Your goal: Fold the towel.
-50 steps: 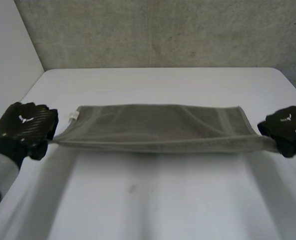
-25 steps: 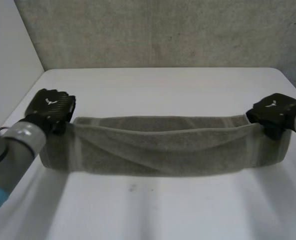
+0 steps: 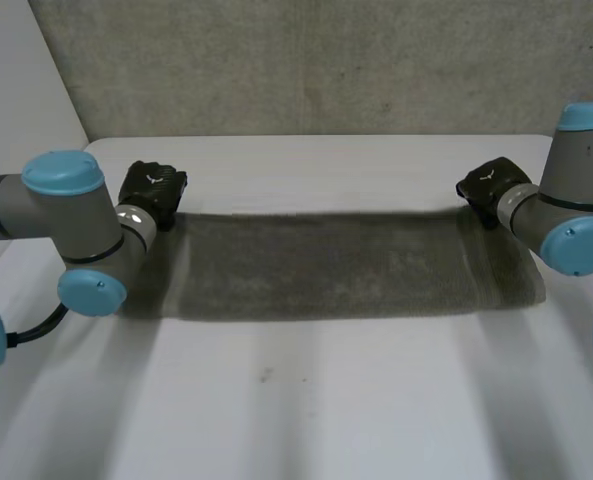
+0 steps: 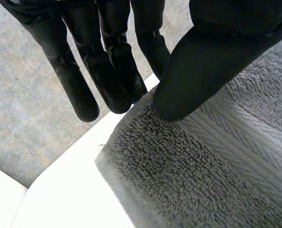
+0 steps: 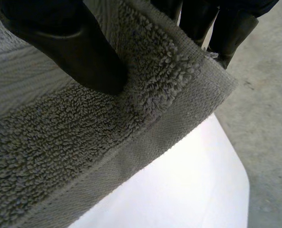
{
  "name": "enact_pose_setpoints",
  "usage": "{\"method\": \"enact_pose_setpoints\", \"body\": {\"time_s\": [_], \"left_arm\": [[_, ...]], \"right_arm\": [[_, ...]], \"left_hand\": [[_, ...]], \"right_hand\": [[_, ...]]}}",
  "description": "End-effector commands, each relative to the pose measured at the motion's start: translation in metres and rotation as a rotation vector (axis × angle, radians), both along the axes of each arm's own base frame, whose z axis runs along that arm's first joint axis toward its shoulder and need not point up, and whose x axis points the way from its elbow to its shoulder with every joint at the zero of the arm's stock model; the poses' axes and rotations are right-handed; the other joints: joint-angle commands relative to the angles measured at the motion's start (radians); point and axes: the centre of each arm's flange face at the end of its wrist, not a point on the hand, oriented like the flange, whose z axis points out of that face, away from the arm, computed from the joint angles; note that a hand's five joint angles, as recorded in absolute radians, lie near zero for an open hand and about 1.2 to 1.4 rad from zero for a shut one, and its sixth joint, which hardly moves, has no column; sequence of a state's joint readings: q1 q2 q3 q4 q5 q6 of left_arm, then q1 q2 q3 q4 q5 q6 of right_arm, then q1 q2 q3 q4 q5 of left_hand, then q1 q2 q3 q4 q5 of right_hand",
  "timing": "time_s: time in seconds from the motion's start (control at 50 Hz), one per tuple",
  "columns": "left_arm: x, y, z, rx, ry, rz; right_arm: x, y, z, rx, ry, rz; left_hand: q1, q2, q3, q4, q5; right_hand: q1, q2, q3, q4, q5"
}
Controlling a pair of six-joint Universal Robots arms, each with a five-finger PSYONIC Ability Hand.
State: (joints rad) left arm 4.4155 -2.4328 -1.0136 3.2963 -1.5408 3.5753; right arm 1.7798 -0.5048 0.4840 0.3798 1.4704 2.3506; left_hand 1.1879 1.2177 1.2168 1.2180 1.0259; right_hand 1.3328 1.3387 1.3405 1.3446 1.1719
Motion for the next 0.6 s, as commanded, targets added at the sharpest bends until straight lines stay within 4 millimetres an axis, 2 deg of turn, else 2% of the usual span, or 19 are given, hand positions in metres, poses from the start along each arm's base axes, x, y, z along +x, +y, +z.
{"method": "enact_pose_setpoints", "body": {"time_s": [0.02, 0.04, 0.16, 0.2, 0.22, 0.24, 0.26, 0.28, 0.3, 0.32, 0.36, 0.4, 0.42, 0.46, 0.52, 0.56, 0.58, 0.6], "left_arm": [[-0.002, -0.008, -0.01, 0.023, -0.009, 0.001], [-0.003, -0.008, -0.01, 0.024, -0.011, -0.002], [-0.003, -0.008, -0.01, 0.023, -0.01, -0.005], [-0.003, -0.008, -0.011, 0.024, -0.01, -0.005], [-0.003, -0.008, -0.011, 0.024, -0.01, -0.005], [-0.003, -0.008, -0.011, 0.024, -0.01, -0.005], [-0.004, -0.008, -0.01, 0.023, -0.01, -0.005], [-0.005, -0.007, -0.009, 0.021, -0.01, -0.005], [-0.005, -0.007, -0.009, 0.021, -0.01, -0.005], [-0.007, -0.006, -0.007, 0.016, -0.01, -0.004], [-0.008, -0.005, -0.005, 0.012, -0.01, -0.002], [-0.008, -0.005, 0.006, -0.01, -0.002, 0.004], [-0.008, -0.005, 0.007, -0.01, -0.002, 0.004], [-0.007, -0.002, 0.021, -0.031, 0.008, 0.005], [-0.007, 0.0, 0.027, -0.037, 0.013, 0.005], [-0.004, 0.007, 0.035, -0.031, 0.012, 0.01], [-0.004, 0.007, 0.035, -0.031, 0.012, 0.01], [-0.002, 0.012, 0.039, -0.026, 0.013, 0.01]], "right_arm": [[0.0, -0.009, -0.008, -0.023, 0.009, -0.024], [0.001, -0.009, -0.01, -0.02, 0.012, -0.028], [0.01, -0.004, -0.015, -0.014, 0.017, -0.013], [0.01, -0.005, -0.015, -0.013, 0.016, -0.014], [0.01, -0.004, -0.016, -0.013, 0.016, -0.012], [0.01, -0.004, -0.016, -0.013, 0.016, -0.012], [0.012, -0.003, -0.016, -0.013, 0.016, -0.013], [0.014, -0.003, -0.015, -0.02, 0.016, -0.012], [0.014, -0.003, -0.015, -0.02, 0.016, -0.012], [0.015, -0.003, -0.012, -0.034, 0.011, -0.015], [0.015, -0.005, -0.008, -0.054, 0.004, -0.019], [0.016, -0.008, 0.008, -0.104, -0.036, -0.029], [0.016, -0.008, 0.008, -0.104, -0.036, -0.029], [0.015, -0.007, 0.031, -0.136, -0.104, -0.045], [0.012, -0.007, 0.041, -0.144, -0.132, -0.058], [0.009, -0.004, 0.062, -0.16, -0.178, -0.07], [0.009, -0.004, 0.062, -0.16, -0.179, -0.07], [0.008, -0.001, 0.07, -0.164, -0.192, -0.073]], "left_hand": [[0.208, 0.179, 0.179, 0.178, 0.196], [0.208, 0.179, 0.179, 0.178, 0.196], [0.208, 0.179, 0.179, 0.178, 0.196], [0.208, 0.179, 0.179, 0.178, 0.196], [0.208, 0.179, 0.179, 0.178, 0.196], [0.208, 0.179, 0.179, 0.178, 0.196], [-0.131, -0.161, -0.16, -0.161, -0.144], [-0.635, -0.664, -0.664, -0.665, -0.647], [-0.64, -0.669, -0.669, -0.67, -0.652], [-0.991, -1.021, -1.02, -1.022, -1.004], [-1.013, -1.043, -1.042, -1.044, -1.026], [-1.013, -1.043, -1.042, -1.044, -1.026], [-1.013, -1.043, -1.042, -1.044, -1.026], [-1.013, -1.043, -1.042, -1.044, -1.026], [-1.013, -1.043, -1.042, -1.044, -1.026], [-1.013, -1.042, -1.042, -1.043, -1.025], [-1.013, -1.042, -1.041, -1.043, -1.025], [-1.013, -1.042, -1.041, -1.043, -1.025]], "right_hand": [[0.062, 0.056, 0.054, 0.05, 0.048], [-0.142, -0.148, -0.15, -0.154, -0.156], [-0.132, -0.138, -0.14, -0.144, -0.146], [-0.208, -0.214, -0.216, -0.22, -0.222], [-0.499, -0.505, -0.507, -0.511, -0.513], [-0.502, -0.508, -0.51, -0.514, -0.516], [-0.982, -0.988, -0.989, -0.993, -0.995], [-1.158, -1.164, -1.166, -1.17, -1.172], [-1.158, -1.164, -1.166, -1.17, -1.172], [-1.158, -1.164, -1.166, -1.17, -1.172], [-1.158, -1.164, -1.166, -1.17, -1.172], [-1.158, -1.164, -1.166, -1.17, -1.172], [-1.158, -1.164, -1.166, -1.17, -1.172], [-1.158, -1.164, -1.166, -1.17, -1.172], [-1.158, -1.164, -1.166, -1.17, -1.172], [-1.158, -1.164, -1.166, -1.17, -1.172], [-1.158, -1.164, -1.166, -1.17, -1.172], [-1.158, -1.164, -1.166, -1.17, -1.172]]}}
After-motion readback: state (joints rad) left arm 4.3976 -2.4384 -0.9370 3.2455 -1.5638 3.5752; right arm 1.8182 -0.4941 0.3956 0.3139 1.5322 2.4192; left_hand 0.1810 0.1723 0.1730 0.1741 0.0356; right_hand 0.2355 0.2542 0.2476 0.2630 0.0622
